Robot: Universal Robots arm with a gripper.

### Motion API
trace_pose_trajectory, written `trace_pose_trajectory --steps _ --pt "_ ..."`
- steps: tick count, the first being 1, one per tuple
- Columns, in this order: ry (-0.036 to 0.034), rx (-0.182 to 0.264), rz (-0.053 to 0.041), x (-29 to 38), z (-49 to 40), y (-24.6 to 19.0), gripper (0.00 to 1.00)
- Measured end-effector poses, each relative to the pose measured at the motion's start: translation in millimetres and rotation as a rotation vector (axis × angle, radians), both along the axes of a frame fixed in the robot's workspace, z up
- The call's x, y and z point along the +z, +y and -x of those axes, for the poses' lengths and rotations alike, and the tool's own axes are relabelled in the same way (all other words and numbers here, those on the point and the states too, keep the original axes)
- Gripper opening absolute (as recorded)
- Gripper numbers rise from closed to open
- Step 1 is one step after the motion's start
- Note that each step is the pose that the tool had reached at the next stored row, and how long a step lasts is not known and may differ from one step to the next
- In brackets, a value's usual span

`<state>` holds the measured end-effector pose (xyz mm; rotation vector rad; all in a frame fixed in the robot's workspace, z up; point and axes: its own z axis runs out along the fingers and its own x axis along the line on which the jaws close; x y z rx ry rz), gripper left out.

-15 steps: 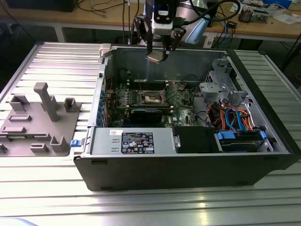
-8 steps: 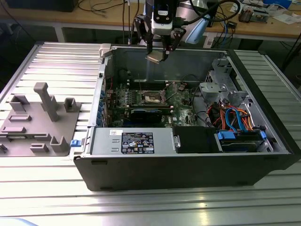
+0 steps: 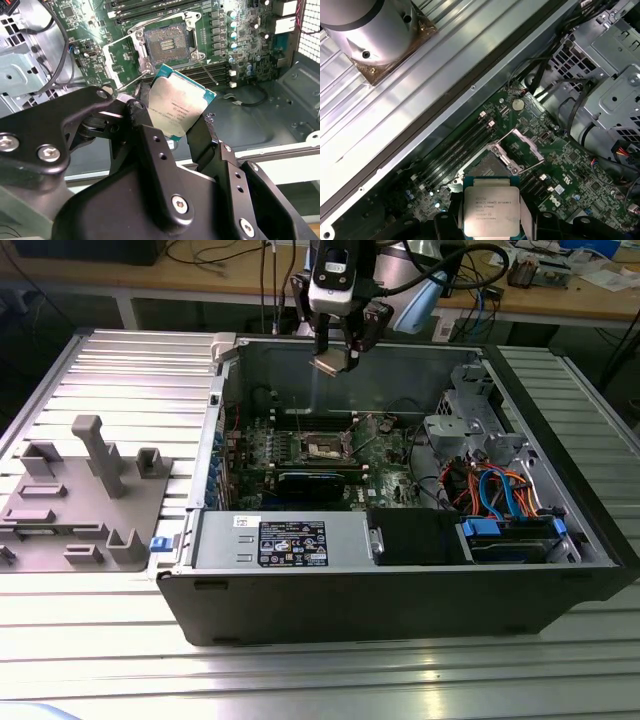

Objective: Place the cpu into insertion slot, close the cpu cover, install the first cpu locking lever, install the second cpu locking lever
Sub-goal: 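Place the cpu into insertion slot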

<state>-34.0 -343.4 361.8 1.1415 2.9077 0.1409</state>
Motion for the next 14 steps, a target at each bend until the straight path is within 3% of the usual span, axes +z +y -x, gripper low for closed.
trace_pose_trajectory --steps 11,14 --pt "0.0 -0.005 0.0 0.0 0.0 0.0 0.54" --pt "0.0 -0.025 0.0 0.0 0.0 0.0 0.54"
